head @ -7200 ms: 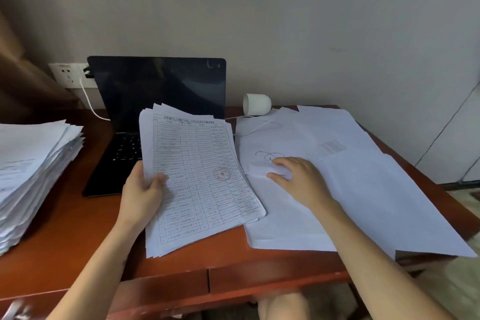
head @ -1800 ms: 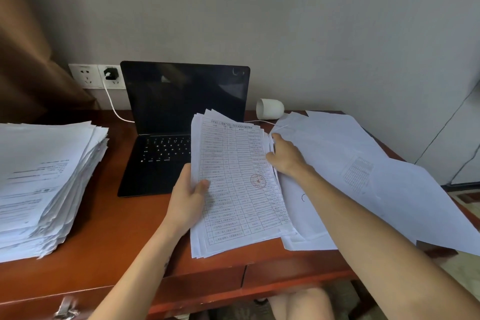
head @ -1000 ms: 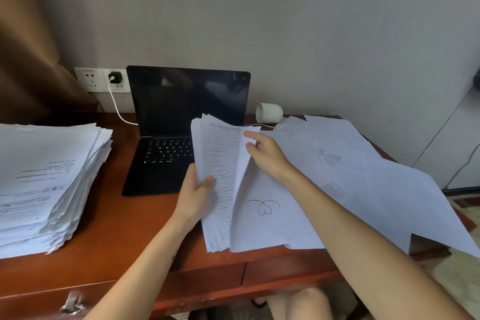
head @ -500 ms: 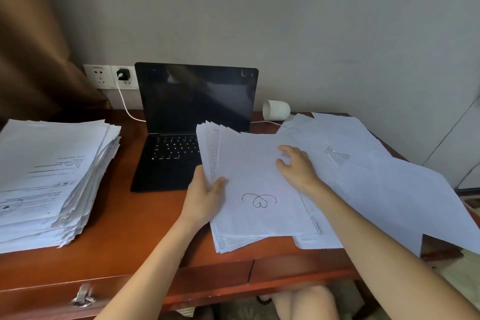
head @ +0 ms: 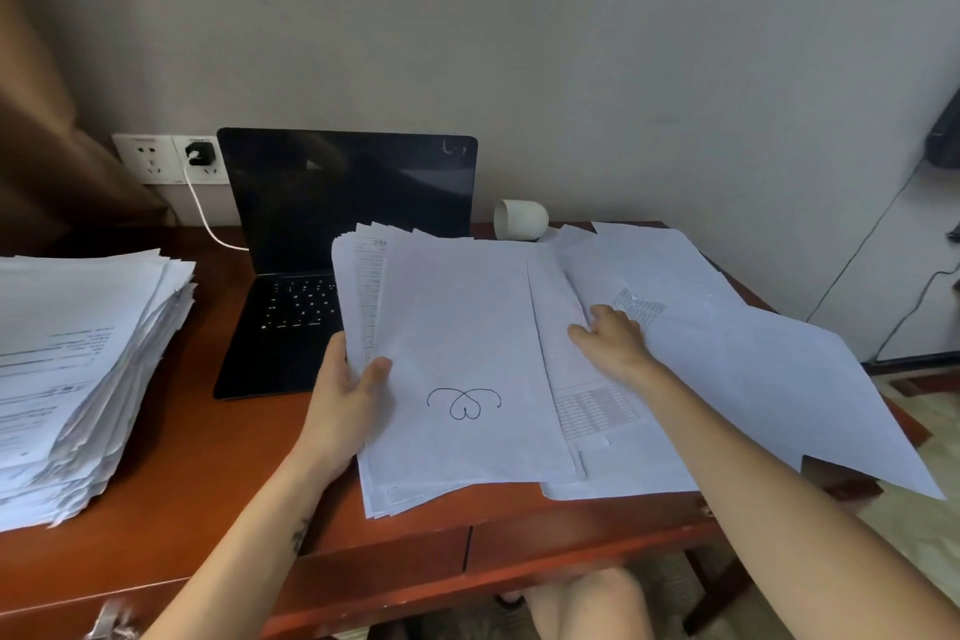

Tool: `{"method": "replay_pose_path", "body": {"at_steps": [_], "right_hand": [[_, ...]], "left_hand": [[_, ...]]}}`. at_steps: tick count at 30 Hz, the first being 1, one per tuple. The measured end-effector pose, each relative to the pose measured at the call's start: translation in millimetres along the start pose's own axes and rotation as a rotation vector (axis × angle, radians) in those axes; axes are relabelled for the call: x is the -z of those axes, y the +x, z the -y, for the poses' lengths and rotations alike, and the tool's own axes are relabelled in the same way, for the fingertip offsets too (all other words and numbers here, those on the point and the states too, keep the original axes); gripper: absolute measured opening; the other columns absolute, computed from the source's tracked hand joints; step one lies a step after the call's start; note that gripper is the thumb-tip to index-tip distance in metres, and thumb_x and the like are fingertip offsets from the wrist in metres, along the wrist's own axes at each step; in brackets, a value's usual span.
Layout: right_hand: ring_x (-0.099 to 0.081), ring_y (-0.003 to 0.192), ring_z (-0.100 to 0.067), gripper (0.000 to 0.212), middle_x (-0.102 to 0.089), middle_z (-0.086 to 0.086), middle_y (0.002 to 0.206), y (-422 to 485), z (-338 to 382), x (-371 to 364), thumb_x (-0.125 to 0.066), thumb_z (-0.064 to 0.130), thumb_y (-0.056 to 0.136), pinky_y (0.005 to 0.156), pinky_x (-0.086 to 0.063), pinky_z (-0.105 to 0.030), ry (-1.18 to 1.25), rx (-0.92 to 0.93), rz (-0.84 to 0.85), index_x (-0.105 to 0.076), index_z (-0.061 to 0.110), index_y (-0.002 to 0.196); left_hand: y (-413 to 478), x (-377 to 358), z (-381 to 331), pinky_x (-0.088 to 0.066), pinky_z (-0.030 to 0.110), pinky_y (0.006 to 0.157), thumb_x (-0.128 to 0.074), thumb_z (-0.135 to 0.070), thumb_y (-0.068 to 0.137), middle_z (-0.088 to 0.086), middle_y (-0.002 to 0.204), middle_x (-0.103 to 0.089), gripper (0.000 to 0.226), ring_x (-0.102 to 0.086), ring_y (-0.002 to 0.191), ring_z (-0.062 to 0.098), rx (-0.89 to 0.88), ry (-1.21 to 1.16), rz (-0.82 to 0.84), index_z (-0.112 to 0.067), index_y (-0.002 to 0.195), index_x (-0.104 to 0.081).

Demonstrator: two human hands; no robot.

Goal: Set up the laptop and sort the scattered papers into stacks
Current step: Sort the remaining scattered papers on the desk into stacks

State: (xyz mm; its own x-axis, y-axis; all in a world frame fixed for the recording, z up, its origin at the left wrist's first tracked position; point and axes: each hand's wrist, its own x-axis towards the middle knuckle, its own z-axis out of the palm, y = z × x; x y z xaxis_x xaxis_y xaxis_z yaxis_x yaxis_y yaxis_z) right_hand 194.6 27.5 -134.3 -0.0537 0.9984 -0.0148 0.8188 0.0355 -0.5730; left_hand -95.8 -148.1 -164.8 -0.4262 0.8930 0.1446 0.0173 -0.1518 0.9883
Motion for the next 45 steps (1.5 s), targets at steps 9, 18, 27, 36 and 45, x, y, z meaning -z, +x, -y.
{"method": "replay_pose_path", "body": {"at_steps": [9,18,27,36,45], "right_hand": [[-0.053,0.093,-0.02,0.024,-0.06,-0.006,0.105,-43.8,31.0,-9.9,-0.048,0.022,0.104,0.088,-0.047,-0.037,0.539,0.049,0.127,-0.057,0.007,0.121],[-0.066,0.111,-0.021,0.039,-0.064,-0.003,0.126,-61.2,47.5,-26.6,-0.061,0.027,0.088,0.098,-0.053,-0.039,0.678,0.063,0.223,-0.056,0.032,0.127],[-0.066,0.119,-0.021,0.06,-0.068,0.002,0.13,-78.2,77.1,-7.7,-0.051,-0.006,0.094,0.098,-0.054,-0.04,0.908,0.302,0.154,-0.047,0.028,0.143],[-0.069,0.098,-0.016,0.045,-0.072,0.003,0.111,-112.1,121.0,0.8,-0.052,-0.008,0.09,0.082,-0.056,-0.032,0.995,0.416,-0.085,-0.052,0.025,0.121],[-0.064,0.096,-0.006,0.037,-0.067,0.014,0.106,-127.5,121.4,-16.1,-0.056,0.006,0.086,0.083,-0.052,-0.024,0.95,0.419,-0.018,-0.049,0.019,0.12]], "left_hand": [[-0.9,-1.9,-3.2,-0.056,0.044,0.101,-0.063,-0.018,0.103,-0.007,0.129,-0.068,0.032,-0.069,0.116,0.013,-0.006,0.04,-0.002,-0.024,0.132,-0.051],[-4.8,-4.4,-9.2,-0.055,0.025,0.093,-0.069,-0.021,0.1,-0.009,0.13,-0.064,0.042,-0.065,0.117,0.006,-0.094,0.159,0.086,-0.028,0.135,-0.047],[-0.4,9.8,-63.3,-0.051,0.016,0.09,-0.07,-0.019,0.099,-0.017,0.119,-0.067,0.036,-0.065,0.112,-0.001,-0.338,0.165,-0.027,-0.041,0.122,-0.054],[7.7,24.1,-94.2,-0.054,0.028,0.09,-0.073,-0.012,0.095,-0.017,0.114,-0.069,0.035,-0.067,0.106,0.0,-0.305,0.127,-0.233,-0.03,0.123,-0.06],[-16.7,23.7,-88.2,-0.056,0.031,0.09,-0.078,-0.035,0.093,-0.009,0.116,-0.073,0.033,-0.071,0.104,0.005,-0.2,-0.036,-0.24,-0.027,0.121,-0.062]]}}
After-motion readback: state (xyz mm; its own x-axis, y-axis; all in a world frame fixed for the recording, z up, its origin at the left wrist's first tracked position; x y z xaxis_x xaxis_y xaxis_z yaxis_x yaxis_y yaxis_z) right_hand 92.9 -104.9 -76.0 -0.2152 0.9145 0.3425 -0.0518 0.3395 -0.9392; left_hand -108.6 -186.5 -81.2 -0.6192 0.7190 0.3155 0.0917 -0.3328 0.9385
